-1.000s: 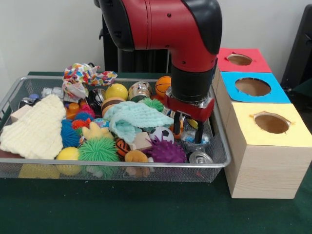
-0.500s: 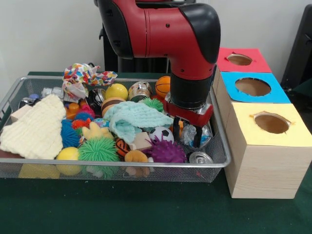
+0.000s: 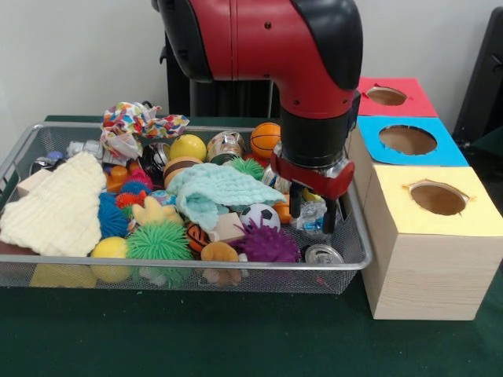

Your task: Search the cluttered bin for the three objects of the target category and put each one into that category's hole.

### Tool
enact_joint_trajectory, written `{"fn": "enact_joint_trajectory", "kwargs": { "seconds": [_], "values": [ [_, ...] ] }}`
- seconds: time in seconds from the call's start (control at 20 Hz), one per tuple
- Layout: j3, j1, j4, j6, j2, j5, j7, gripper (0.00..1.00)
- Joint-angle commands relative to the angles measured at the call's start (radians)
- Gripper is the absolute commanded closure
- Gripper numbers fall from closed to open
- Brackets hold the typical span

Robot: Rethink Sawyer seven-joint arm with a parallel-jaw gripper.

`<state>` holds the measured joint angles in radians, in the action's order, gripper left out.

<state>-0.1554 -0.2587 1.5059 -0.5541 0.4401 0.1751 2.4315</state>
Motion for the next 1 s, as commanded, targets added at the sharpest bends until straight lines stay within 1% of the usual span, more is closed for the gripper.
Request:
{"fn": "enact_joint_trajectory", "kwargs": {
  "seconds": [0.05, 0.2, 0.4, 0.5, 0.6, 0.7, 0.8, 0.85, 1.0],
  "values": [
    [0.010, 0.006, -0.071, -0.169, 0.042, -0.071, 0.089, 0.00],
    [0.017, -0.005, -0.070, -0.195, 0.046, -0.073, 0.068, 0.00],
    [0.041, -0.011, -0.079, -0.209, 0.013, -0.051, 0.048, 0.00],
    [0.049, -0.008, -0.078, -0.193, -0.011, -0.042, 0.053, 0.00],
    [0.072, 0.008, -0.094, -0.204, -0.037, -0.033, 0.070, 0.00],
    [0.087, 0.020, -0.106, -0.180, -0.071, -0.025, 0.084, 0.00],
    [0.093, 0.022, -0.108, -0.160, -0.095, -0.033, 0.095, 0.00],
    [0.095, 0.023, -0.124, -0.164, -0.110, -0.037, 0.095, 0.00],
    [0.108, 0.037, -0.140, -0.166, -0.123, -0.043, 0.103, 0.00]
  ]
}}
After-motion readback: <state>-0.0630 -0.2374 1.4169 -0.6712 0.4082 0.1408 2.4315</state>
